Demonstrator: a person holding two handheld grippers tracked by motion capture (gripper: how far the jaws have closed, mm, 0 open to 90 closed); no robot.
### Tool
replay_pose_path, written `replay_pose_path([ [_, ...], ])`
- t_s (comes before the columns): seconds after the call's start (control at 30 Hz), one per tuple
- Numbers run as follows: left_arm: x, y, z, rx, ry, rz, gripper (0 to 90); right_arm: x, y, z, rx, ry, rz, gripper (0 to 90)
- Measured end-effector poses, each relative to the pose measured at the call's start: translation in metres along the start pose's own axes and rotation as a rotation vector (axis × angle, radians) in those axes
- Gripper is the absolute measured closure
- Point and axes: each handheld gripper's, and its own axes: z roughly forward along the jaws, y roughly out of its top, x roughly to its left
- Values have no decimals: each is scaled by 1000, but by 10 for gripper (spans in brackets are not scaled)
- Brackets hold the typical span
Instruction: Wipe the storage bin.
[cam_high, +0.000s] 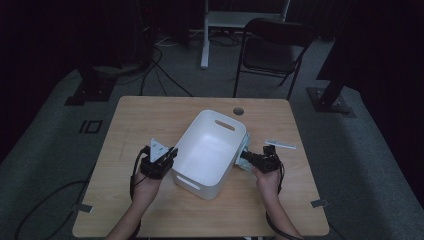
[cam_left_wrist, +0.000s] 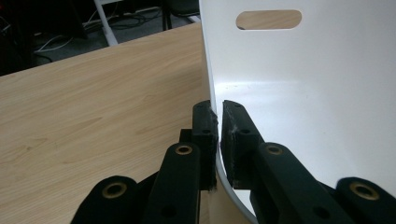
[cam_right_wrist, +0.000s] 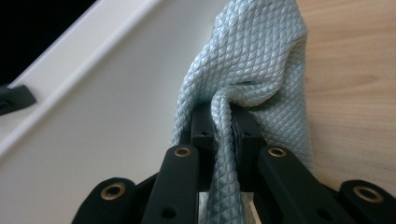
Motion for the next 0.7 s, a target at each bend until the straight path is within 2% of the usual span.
replay_pose_path([
  [0.33, 0, 0, 0, -2, 0, -6, 844, -12, -9, 12, 47, -26, 27, 825],
  [0.57, 0, 0, 0, -4, 1, -9, 843, -23, -18, 25, 100, -58, 46, 825],
  [0.7, 0, 0, 0, -4, -1, -9, 842, -22, -18, 24, 108, -61, 50, 826],
])
